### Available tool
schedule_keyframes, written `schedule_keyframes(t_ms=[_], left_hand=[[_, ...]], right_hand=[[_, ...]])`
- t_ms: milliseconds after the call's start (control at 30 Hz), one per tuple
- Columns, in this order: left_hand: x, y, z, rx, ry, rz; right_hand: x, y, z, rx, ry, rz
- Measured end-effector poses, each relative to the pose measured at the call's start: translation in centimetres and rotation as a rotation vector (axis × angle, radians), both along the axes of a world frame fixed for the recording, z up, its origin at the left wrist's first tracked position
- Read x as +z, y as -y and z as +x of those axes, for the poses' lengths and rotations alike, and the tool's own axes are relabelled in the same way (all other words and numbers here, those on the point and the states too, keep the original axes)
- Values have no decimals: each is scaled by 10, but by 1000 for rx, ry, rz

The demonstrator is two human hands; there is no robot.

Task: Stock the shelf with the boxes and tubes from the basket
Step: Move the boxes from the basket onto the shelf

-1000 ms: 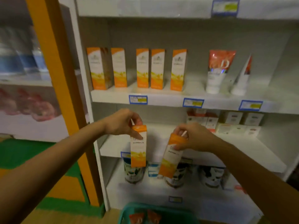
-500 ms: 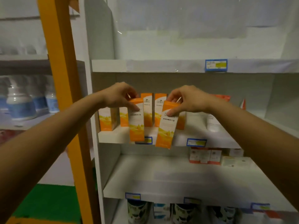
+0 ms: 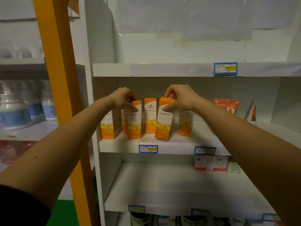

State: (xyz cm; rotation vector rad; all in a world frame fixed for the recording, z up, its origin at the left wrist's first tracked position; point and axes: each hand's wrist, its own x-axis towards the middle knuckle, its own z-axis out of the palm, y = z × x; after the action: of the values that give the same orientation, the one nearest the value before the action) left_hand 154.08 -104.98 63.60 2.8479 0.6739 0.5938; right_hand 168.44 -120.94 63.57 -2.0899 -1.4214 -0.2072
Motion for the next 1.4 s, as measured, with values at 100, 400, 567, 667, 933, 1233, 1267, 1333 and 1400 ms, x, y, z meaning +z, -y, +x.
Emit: schedule_keyframes(t_ms=[100, 400, 567, 667, 933, 1233, 1267, 1333, 1400], left_hand=[[-5, -6, -1, -3, 10, 4], [-17, -11, -1, 71, 20, 292], [-23, -12, -2, 99, 6, 367], [-22, -13, -6, 99, 4, 382], [-24, 5, -14, 110, 59, 405], [-88, 51, -18, 41, 123, 493], [-100, 56, -16, 24, 115, 494], [-127, 65, -14, -23, 108, 480], [-156, 75, -11, -65, 95, 448]], right_hand=[[-3, -7, 1, -17, -7, -3], [-4, -32, -1, 0, -18, -26], [-13, -53, -4, 22, -65, -33], [-19, -60, -3, -1, -15, -24], [-36, -45, -5, -64, 304, -6], [-105, 23, -3, -82, 404, 18], [-118, 30, -1, -85, 403, 6], [-146, 44, 0, -76, 397, 16], [-174, 57, 1, -71, 389, 35]])
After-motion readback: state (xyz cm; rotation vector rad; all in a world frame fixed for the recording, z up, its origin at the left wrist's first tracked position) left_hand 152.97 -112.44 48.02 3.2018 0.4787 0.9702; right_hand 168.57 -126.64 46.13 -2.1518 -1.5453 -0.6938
